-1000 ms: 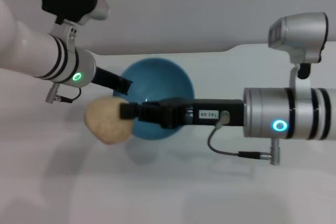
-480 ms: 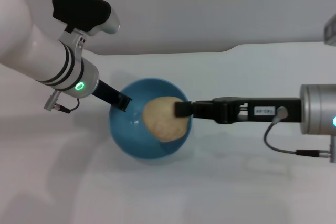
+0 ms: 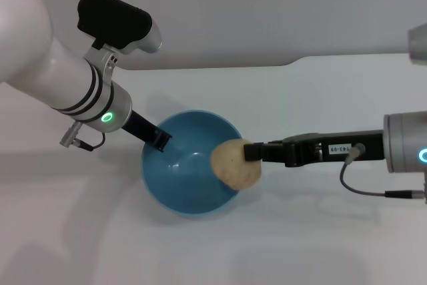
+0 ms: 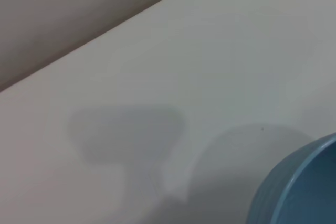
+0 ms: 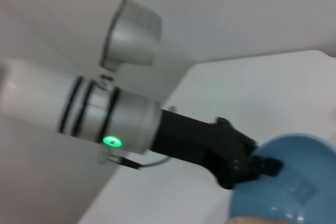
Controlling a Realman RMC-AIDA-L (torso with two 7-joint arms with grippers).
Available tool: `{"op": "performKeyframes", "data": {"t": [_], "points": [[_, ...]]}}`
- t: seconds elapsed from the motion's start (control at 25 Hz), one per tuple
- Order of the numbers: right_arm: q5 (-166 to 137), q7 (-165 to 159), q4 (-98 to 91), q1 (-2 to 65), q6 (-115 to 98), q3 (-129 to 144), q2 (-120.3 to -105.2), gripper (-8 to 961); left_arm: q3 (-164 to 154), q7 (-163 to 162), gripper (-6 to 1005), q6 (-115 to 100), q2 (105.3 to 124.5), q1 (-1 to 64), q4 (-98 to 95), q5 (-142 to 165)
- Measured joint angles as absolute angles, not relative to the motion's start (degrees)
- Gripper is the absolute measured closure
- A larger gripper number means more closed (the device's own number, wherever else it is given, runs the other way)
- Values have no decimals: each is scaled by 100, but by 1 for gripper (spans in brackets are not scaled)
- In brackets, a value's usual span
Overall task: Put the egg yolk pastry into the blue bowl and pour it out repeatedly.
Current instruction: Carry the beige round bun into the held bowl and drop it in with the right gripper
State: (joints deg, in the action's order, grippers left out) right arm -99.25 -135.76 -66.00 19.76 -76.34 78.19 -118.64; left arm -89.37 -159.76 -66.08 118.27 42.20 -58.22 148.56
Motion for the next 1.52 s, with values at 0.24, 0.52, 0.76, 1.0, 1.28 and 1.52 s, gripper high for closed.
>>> {"op": "performKeyframes", "data": {"t": [0.24, 0.52, 0.76, 1.0, 1.28, 1.52], "points": [[-10030, -13448, -6311, 2234, -7188, 7813, -11849, 936, -8939, -15978, 1000, -6661, 11834, 4220, -5829, 14833], [-10030, -13275, -5706, 2723, -6908, 7865, -11852, 919, -9073, -15951, 999, -6746, 11840, 4219, -5894, 14827], [-9981, -13069, -5467, 2948, -6678, 8041, -11870, 905, -9228, -15948, 999, -6773, 11839, 4243, -6021, 14819], [-9974, -12755, -5224, 3066, -6660, 8050, -11867, 891, -9237, -15928, 999, -6773, 11837, 4259, -6053, 14653], [-9945, -12239, -5277, 3042, -6646, 8099, -11883, 874, -9238, -15921, 998, -6778, 11819, 4227, -6115, 14558], [-9097, -11865, -5948, 2483, -6678, 7924, -11877, 535, -9237, -15918, 998, -6620, 11820, 4164, -6118, 14554]]}}
